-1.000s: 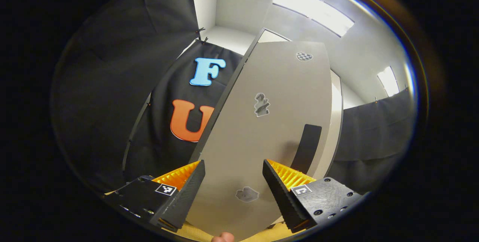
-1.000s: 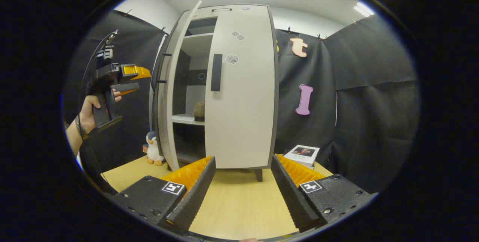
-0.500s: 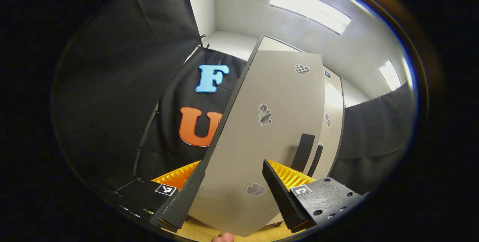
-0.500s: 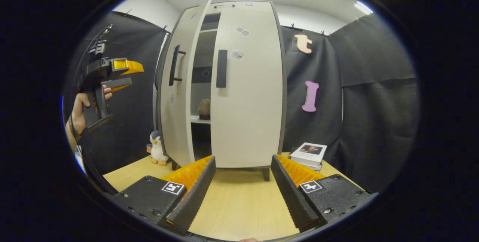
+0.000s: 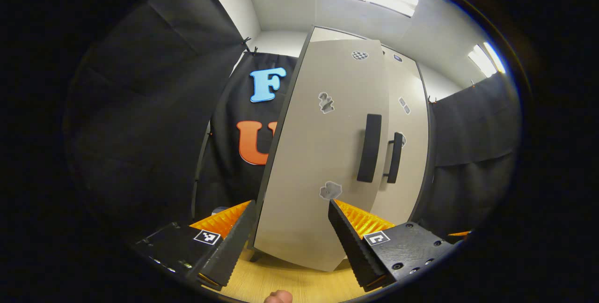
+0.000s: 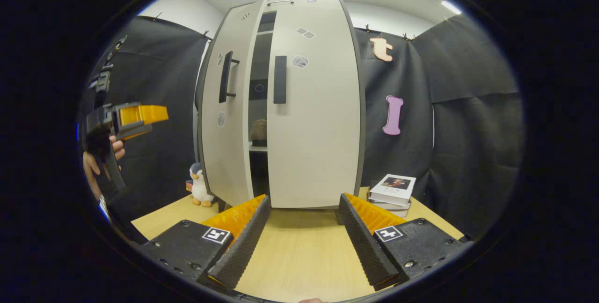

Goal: Grab one shoe with the right hand and put it into the shoe cabinet, grab the other shoe with the left hand and put it into the shoe cabinet; then close the right door with the right hand and the left door with the left hand.

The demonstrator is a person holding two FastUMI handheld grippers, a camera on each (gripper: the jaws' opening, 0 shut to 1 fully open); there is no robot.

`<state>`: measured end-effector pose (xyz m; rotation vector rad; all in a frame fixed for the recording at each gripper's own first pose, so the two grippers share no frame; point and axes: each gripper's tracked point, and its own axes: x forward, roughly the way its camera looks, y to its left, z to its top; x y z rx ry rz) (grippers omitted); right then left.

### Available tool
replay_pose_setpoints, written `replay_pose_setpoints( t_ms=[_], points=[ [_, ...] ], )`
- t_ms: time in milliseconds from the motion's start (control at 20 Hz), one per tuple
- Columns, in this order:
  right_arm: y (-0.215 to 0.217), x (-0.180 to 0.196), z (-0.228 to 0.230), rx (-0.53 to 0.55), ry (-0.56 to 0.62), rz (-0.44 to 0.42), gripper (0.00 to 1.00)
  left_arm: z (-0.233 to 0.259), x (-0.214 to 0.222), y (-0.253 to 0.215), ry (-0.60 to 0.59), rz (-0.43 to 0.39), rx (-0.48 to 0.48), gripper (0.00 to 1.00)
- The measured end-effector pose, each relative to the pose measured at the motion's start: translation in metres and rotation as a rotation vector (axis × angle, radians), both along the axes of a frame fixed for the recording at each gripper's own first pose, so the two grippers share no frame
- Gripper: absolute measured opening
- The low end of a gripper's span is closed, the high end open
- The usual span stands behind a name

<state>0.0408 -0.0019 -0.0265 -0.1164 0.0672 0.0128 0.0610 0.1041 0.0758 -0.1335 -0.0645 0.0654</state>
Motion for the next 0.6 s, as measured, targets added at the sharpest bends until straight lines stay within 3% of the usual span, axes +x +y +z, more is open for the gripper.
replay_pose_setpoints(
  t_ms=[400, 500, 600],
  points=[
    [0.002, 0.0, -0.016, 0.028, 0.034, -0.006, 0.97, -0.055, -0.024, -0.066, 0.059, -0.081, 0.088, 0.95],
    [0.002, 0.0, -0.013, 0.04, 0.026, -0.009, 0.93, -0.064, -0.028, -0.076, 0.077, -0.096, 0.075, 0.95],
    [-0.002, -0.001, -0.012, 0.04, 0.015, -0.022, 0.97, -0.079, -0.032, -0.085, 0.111, -0.113, 0.043, 0.95]
  ],
)
